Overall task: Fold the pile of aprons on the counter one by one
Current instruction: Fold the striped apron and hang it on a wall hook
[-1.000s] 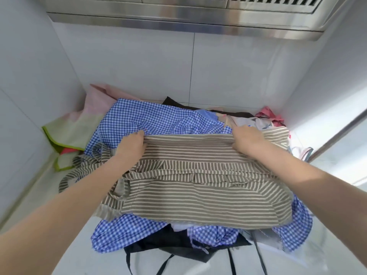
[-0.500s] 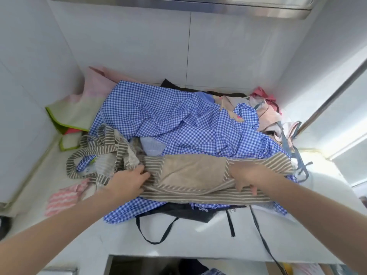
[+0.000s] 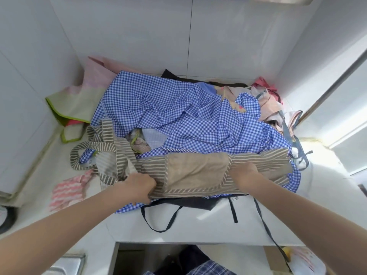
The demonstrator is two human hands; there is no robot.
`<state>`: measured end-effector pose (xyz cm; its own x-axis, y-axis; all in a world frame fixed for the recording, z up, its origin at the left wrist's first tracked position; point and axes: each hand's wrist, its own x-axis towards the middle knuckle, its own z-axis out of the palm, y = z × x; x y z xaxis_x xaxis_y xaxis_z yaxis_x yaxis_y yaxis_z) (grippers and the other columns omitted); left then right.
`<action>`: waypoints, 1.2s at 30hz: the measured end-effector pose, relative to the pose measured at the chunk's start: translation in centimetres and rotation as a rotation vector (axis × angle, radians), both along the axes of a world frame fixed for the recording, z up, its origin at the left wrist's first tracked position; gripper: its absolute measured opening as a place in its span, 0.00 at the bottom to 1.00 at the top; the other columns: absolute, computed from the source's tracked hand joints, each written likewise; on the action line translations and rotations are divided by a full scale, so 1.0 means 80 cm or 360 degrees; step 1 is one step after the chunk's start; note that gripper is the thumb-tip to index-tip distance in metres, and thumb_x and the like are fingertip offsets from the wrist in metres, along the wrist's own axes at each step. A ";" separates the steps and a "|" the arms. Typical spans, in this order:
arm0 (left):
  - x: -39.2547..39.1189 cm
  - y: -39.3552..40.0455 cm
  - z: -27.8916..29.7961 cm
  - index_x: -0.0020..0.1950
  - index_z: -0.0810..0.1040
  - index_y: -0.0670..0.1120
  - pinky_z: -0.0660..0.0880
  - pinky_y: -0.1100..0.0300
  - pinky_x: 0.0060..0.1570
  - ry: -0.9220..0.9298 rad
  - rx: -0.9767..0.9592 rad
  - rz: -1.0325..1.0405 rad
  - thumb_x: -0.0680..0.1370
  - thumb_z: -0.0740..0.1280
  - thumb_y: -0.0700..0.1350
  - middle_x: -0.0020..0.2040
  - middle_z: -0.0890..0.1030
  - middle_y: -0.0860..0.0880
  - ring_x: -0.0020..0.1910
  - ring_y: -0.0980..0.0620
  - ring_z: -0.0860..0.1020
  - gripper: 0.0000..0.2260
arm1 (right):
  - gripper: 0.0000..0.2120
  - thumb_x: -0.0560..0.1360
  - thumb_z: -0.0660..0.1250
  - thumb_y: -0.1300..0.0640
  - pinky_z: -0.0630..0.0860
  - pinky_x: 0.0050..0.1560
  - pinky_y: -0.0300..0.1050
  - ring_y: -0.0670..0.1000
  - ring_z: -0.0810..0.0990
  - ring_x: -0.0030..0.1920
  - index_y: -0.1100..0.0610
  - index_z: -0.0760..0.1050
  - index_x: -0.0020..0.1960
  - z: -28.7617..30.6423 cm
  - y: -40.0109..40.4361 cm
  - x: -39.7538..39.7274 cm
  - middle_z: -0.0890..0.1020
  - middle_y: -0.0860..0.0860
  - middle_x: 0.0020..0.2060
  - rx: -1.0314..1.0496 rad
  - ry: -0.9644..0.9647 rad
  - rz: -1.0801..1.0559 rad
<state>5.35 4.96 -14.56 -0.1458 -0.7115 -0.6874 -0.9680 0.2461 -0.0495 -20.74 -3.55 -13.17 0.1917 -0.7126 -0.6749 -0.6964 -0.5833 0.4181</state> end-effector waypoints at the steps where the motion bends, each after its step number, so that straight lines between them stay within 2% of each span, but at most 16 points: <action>1: -0.002 -0.001 0.006 0.53 0.73 0.46 0.75 0.65 0.35 0.0180 0.0161 0.0146 0.76 0.66 0.48 0.40 0.78 0.52 0.43 0.50 0.83 0.09 | 0.21 0.75 0.67 0.55 0.74 0.57 0.46 0.54 0.76 0.62 0.58 0.71 0.66 0.009 0.001 0.002 0.76 0.51 0.62 0.0096 0.0020 -0.0041; 2: -0.004 -0.003 0.012 0.53 0.74 0.45 0.72 0.69 0.29 0.0380 0.0273 0.0284 0.76 0.66 0.47 0.39 0.80 0.51 0.36 0.54 0.83 0.09 | 0.24 0.74 0.69 0.52 0.75 0.54 0.47 0.55 0.77 0.59 0.59 0.71 0.66 0.021 0.000 0.006 0.76 0.52 0.62 0.0181 -0.0012 -0.0096; 4: -0.007 -0.014 0.024 0.51 0.77 0.44 0.70 0.72 0.28 0.0810 0.0136 0.0401 0.77 0.66 0.46 0.42 0.84 0.46 0.27 0.61 0.79 0.07 | 0.21 0.74 0.68 0.50 0.75 0.43 0.45 0.54 0.80 0.45 0.59 0.70 0.64 0.041 -0.009 0.024 0.77 0.54 0.58 0.0237 -0.0292 -0.0314; 5: -0.009 -0.024 0.029 0.49 0.79 0.44 0.70 0.73 0.31 0.1004 -0.0105 0.0425 0.77 0.66 0.45 0.43 0.84 0.48 0.28 0.63 0.79 0.06 | 0.16 0.76 0.65 0.52 0.74 0.40 0.44 0.54 0.79 0.41 0.59 0.71 0.59 0.048 -0.017 0.034 0.77 0.54 0.55 0.0145 -0.0514 -0.0358; 7: -0.005 -0.046 0.036 0.50 0.79 0.45 0.69 0.72 0.39 0.1177 -0.0647 0.0495 0.77 0.66 0.43 0.46 0.81 0.51 0.38 0.60 0.79 0.05 | 0.07 0.77 0.62 0.54 0.71 0.45 0.45 0.56 0.77 0.49 0.57 0.69 0.51 0.055 -0.031 0.054 0.76 0.56 0.54 -0.0175 -0.0885 -0.0251; 9: 0.008 -0.069 0.036 0.61 0.75 0.44 0.70 0.66 0.51 0.1053 -0.0737 0.0490 0.77 0.66 0.44 0.56 0.76 0.49 0.54 0.52 0.76 0.12 | 0.09 0.76 0.63 0.54 0.70 0.50 0.48 0.58 0.74 0.58 0.57 0.68 0.53 0.047 -0.044 0.064 0.72 0.56 0.55 -0.0185 -0.1015 -0.0181; 11: 0.027 -0.083 0.020 0.68 0.69 0.44 0.68 0.60 0.59 0.0692 -0.0323 0.0414 0.77 0.66 0.46 0.64 0.72 0.49 0.61 0.49 0.72 0.20 | 0.19 0.75 0.65 0.50 0.70 0.58 0.49 0.58 0.71 0.62 0.58 0.67 0.62 0.031 -0.049 0.067 0.70 0.55 0.59 0.0021 -0.0916 -0.0239; 13: 0.045 -0.087 0.001 0.68 0.69 0.44 0.69 0.57 0.60 0.0451 -0.0027 0.0380 0.76 0.67 0.46 0.66 0.72 0.47 0.61 0.48 0.72 0.21 | 0.26 0.75 0.67 0.48 0.69 0.64 0.52 0.57 0.71 0.63 0.58 0.65 0.67 0.011 -0.049 0.065 0.70 0.54 0.63 0.0149 -0.0733 -0.0275; 17: 0.067 -0.092 -0.012 0.73 0.61 0.47 0.69 0.56 0.62 0.0353 0.0121 0.0489 0.74 0.71 0.49 0.69 0.68 0.49 0.64 0.47 0.70 0.32 | 0.30 0.75 0.66 0.48 0.65 0.67 0.54 0.57 0.67 0.67 0.58 0.59 0.72 -0.011 -0.048 0.058 0.67 0.55 0.67 0.0137 -0.0669 -0.0271; 23: 0.076 -0.099 0.011 0.76 0.56 0.48 0.70 0.62 0.55 0.0287 0.0070 0.0423 0.71 0.75 0.46 0.68 0.70 0.48 0.62 0.48 0.73 0.40 | 0.40 0.71 0.73 0.56 0.74 0.60 0.50 0.60 0.73 0.62 0.60 0.53 0.74 0.009 -0.071 0.070 0.52 0.60 0.73 0.0105 -0.0576 -0.0229; 25: 0.081 -0.093 0.014 0.75 0.59 0.48 0.69 0.62 0.50 0.0228 0.0106 0.0398 0.71 0.74 0.46 0.64 0.73 0.46 0.57 0.47 0.74 0.37 | 0.34 0.70 0.74 0.55 0.74 0.57 0.47 0.57 0.74 0.59 0.61 0.61 0.69 0.015 -0.080 0.071 0.63 0.59 0.69 0.0202 -0.0553 -0.0154; 27: 0.084 -0.086 0.007 0.69 0.67 0.46 0.71 0.59 0.53 0.0109 0.0177 0.0367 0.72 0.73 0.48 0.63 0.74 0.45 0.57 0.47 0.74 0.29 | 0.25 0.69 0.74 0.54 0.73 0.49 0.44 0.53 0.74 0.52 0.60 0.68 0.61 0.013 -0.086 0.069 0.73 0.55 0.59 0.0309 -0.0525 -0.0106; 29: 0.085 -0.080 -0.004 0.65 0.73 0.44 0.74 0.57 0.54 0.0018 0.0214 0.0397 0.72 0.73 0.50 0.59 0.78 0.46 0.55 0.47 0.76 0.24 | 0.25 0.70 0.74 0.53 0.73 0.48 0.44 0.51 0.72 0.51 0.59 0.68 0.61 0.010 -0.087 0.068 0.73 0.53 0.56 0.0390 -0.0491 -0.0127; 32: 0.080 -0.082 0.003 0.61 0.76 0.43 0.76 0.57 0.52 -0.0164 0.0211 0.0387 0.70 0.74 0.55 0.55 0.80 0.46 0.53 0.48 0.78 0.25 | 0.31 0.70 0.73 0.52 0.74 0.59 0.47 0.54 0.74 0.59 0.60 0.65 0.68 0.009 -0.089 0.071 0.71 0.53 0.63 0.0449 -0.0404 -0.0124; 34: 0.085 -0.100 0.040 0.59 0.77 0.43 0.74 0.60 0.46 -0.0200 0.0166 0.0392 0.69 0.74 0.54 0.49 0.80 0.48 0.49 0.50 0.78 0.23 | 0.30 0.71 0.73 0.52 0.74 0.57 0.45 0.55 0.74 0.60 0.61 0.66 0.67 0.020 -0.096 0.074 0.72 0.54 0.62 0.0497 -0.0370 -0.0125; 36: 0.100 -0.130 0.099 0.56 0.79 0.43 0.71 0.63 0.38 -0.0246 0.0123 0.0430 0.68 0.75 0.52 0.42 0.78 0.51 0.43 0.53 0.76 0.21 | 0.25 0.70 0.74 0.52 0.75 0.49 0.45 0.54 0.76 0.54 0.60 0.71 0.61 0.043 -0.110 0.077 0.74 0.52 0.55 0.0612 -0.0464 -0.0232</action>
<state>13.38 -5.44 -6.63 0.1517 -0.6550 -0.7403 -0.9813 -0.0098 -0.1924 -14.55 -12.36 -9.74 0.3284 -0.4565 -0.8269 -0.8380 -0.5447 -0.0321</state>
